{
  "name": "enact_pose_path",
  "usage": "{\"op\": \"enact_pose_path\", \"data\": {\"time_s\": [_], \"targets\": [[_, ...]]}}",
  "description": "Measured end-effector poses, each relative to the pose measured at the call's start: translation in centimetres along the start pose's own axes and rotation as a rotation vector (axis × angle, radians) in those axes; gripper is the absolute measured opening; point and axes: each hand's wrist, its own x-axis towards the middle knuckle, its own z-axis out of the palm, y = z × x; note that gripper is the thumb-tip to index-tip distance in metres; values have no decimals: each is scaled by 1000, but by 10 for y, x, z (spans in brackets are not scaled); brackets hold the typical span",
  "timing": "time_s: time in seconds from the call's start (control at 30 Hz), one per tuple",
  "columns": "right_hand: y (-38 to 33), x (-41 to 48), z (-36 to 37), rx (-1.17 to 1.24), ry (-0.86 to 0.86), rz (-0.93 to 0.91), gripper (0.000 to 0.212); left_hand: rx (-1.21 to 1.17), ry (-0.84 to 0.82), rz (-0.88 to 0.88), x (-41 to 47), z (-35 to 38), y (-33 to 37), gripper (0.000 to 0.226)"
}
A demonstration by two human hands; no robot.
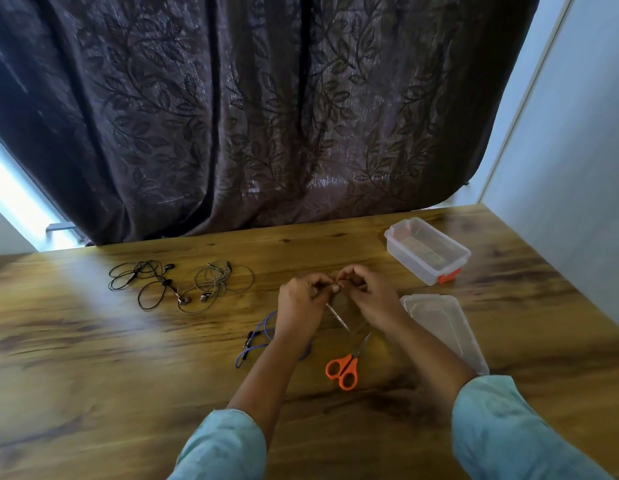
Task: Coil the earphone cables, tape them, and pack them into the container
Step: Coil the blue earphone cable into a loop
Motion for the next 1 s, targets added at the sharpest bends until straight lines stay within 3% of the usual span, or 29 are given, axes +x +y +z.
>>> {"op": "enact_pose_path", "data": {"time_s": [0.23,0.43,0.63,0.77,0.83,0.9,0.93,1.0], "targets": [[0,-3,-2,32,54,12,15,-130,140,-63,7,9,-3,10],[3,-6,0,82,129,65,12,-183,134,-120,17,15,-5,13],[9,-5,-3,142,142,115,13,-71,92,-112,26,19,1,8],[11,-8,-4,180,142,118,30,-91,97,-116,30,21,2,11],[15,-15,-4,122,253,117,37,-107,82,-123,34,20,3,16],[19,-28,-3,-35,384,103,28,-125,65,-135,37,19,3,16],[19,-37,-2,-137,379,107,20,-133,61,-142,38,19,3,16],[18,-57,3,-347,181,112,7,-155,59,-158,41,18,2,14]]}}
